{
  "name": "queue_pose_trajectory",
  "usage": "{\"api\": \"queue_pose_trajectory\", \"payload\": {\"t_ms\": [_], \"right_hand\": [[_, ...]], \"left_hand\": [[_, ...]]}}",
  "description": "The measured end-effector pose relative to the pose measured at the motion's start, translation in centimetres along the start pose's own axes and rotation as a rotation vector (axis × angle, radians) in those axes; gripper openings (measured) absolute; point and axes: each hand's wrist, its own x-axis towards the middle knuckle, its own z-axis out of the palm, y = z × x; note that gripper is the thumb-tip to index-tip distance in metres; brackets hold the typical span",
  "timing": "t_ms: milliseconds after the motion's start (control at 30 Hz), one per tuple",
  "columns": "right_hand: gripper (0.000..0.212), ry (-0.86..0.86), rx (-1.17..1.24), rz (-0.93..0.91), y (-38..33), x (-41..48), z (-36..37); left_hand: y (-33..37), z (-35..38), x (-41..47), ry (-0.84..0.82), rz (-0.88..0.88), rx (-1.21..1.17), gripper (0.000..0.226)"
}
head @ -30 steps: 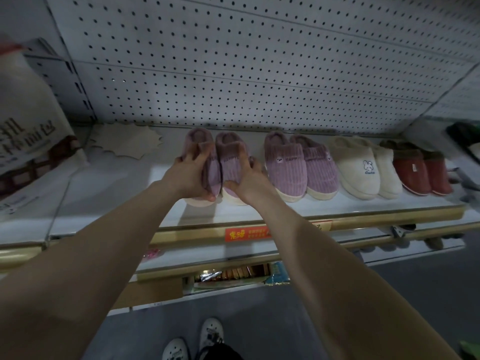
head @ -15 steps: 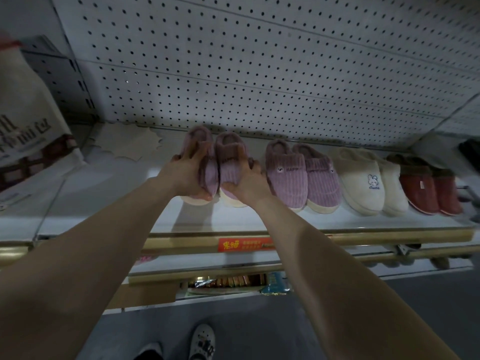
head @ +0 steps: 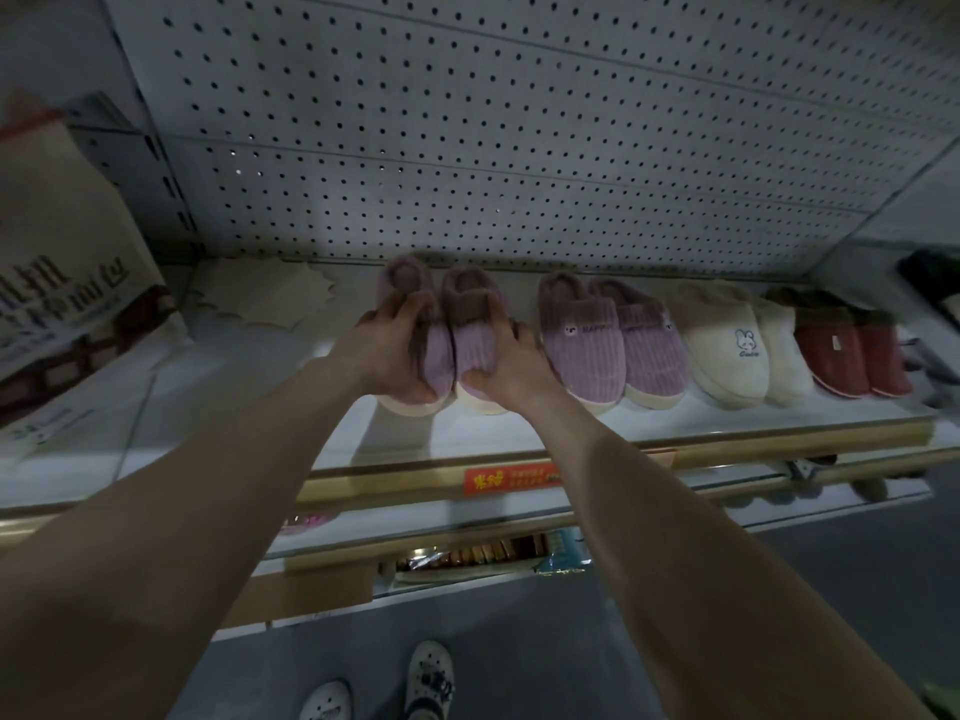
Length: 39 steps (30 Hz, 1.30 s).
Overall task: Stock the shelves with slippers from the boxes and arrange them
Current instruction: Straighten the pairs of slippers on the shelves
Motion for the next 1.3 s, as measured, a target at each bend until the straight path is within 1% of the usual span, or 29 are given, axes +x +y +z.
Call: {"api": "queue_pose_trajectory", "payload": {"t_ms": [100, 233, 333, 400, 533, 633, 733, 800, 900, 933, 1067, 1167, 1300], "right_hand": [[0.107, -0.006, 0.004, 0.013, -0.2, -0.2, -0.1], [0.105, -0.021, 0.017, 0.043, -0.5, -0.7, -0.6], [0.103, -0.002, 0.024, 0.034, -0.3, -1.5, -0.8], [0.098, 0.004, 0.011, 0.031, 0.0, -2.1, -0.9], [0.085, 0.043, -0.011, 0.021, 0.5, -3.6, -1.3], [0.076, 0.115, -0.013, 0.008, 1.0, -5.0, -1.7], [0.067, 0.155, -0.018, 0.029, 1.6, -6.7, -2.3], [0.067, 0.183, -0.012, 0.056, 2.4, -7.9, -2.9], [0.067, 0.239, -0.003, 0.089, 3.6, -9.9, -3.6], [0.068, 0.251, -0.004, 0.104, 4.0, -10.5, -3.9], [0.066, 0.303, 0.007, 0.145, 6.0, -13.1, -5.1], [0.064, 0.336, 0.003, 0.174, 7.9, -14.9, -6.0], [0.063, 0.375, 0.022, 0.230, 10.9, -17.4, -6.9]], "left_hand": [[0.0, 0.2, -0.2, -0.010, 0.004, -0.018, 0.115], [-0.2, 0.5, -0.3, -0.078, 0.000, 0.011, 0.127], [-0.2, 0.5, -0.4, -0.087, 0.004, 0.015, 0.128], [0.1, 0.4, -0.4, -0.065, 0.026, 0.022, 0.123], [1.5, 0.0, -0.5, -0.036, 0.072, 0.040, 0.106], [2.9, -0.4, -0.4, -0.052, 0.123, 0.018, 0.103], [4.4, -0.6, -0.4, -0.047, 0.163, 0.055, 0.097], [5.8, -0.7, -0.6, -0.051, 0.200, 0.046, 0.092], [8.0, -0.6, -1.0, -0.037, 0.265, 0.030, 0.077], [8.7, -0.6, -1.0, -0.041, 0.278, 0.022, 0.075], [12.3, -0.6, -1.2, -0.070, 0.361, -0.001, 0.079], [15.2, -0.1, -1.3, -0.082, 0.404, -0.055, 0.072], [19.3, 1.7, -1.4, -0.096, 0.484, -0.050, 0.066]]}}
